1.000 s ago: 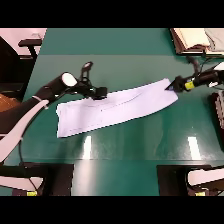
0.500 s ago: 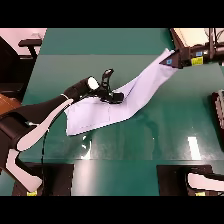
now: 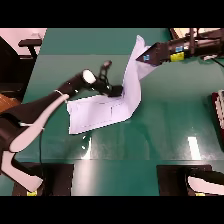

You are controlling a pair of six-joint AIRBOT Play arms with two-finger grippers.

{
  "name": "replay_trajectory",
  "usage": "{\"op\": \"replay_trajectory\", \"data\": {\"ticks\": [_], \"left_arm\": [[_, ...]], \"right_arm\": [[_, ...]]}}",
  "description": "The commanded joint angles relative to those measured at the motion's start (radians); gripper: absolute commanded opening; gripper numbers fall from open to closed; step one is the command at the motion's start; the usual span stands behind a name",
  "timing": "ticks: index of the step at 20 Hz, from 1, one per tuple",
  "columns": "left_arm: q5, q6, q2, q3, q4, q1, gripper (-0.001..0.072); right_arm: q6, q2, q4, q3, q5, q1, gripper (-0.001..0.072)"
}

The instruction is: Fold the shirts.

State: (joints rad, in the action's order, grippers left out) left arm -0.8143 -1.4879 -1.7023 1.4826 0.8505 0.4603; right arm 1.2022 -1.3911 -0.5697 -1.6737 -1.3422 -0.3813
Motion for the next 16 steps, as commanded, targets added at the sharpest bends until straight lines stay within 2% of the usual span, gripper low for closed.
{"op": "replay_trajectory", "data": {"ticks": [1,5,6,7,8,9,11,14,16], "left_arm": [[-0.055,0.003,0.178,0.027,0.099,-0.151,0.0023],[-0.086,0.004,0.454,0.03,0.217,-0.381,0.0023],[-0.093,0.003,0.515,0.03,0.241,-0.428,0.0023],[-0.1,0.003,0.562,0.03,0.259,-0.466,0.0023],[-0.111,0.003,0.602,0.03,0.272,-0.498,0.0023],[-0.124,0.004,0.634,0.03,0.275,-0.528,0.0023],[-0.146,0.004,0.671,0.03,0.275,-0.567,0.0023],[-0.188,0.004,0.672,0.03,0.277,-0.577,0.0023],[-0.214,0.005,0.672,0.029,0.278,-0.577,0.0023]], "right_arm": [[0.001,-0.005,0.002,-0.002,0.095,-0.125,0.0011],[0.0,-0.113,0.003,-0.003,0.305,-0.379,0.0028],[0.0,-0.154,0.003,-0.003,0.346,-0.44,0.0184],[-0.001,-0.196,0.003,-0.003,0.379,-0.492,0.0374],[-0.001,-0.238,0.004,-0.003,0.396,-0.534,0.0491],[-0.001,-0.271,0.003,-0.003,0.386,-0.56,0.0514],[-0.001,-0.297,-0.012,-0.003,0.323,-0.563,0.0506],[0.005,-0.263,-0.138,0.021,0.253,-0.496,0.0497],[0.045,-0.202,-0.22,0.105,0.25,-0.418,0.0497]]}}
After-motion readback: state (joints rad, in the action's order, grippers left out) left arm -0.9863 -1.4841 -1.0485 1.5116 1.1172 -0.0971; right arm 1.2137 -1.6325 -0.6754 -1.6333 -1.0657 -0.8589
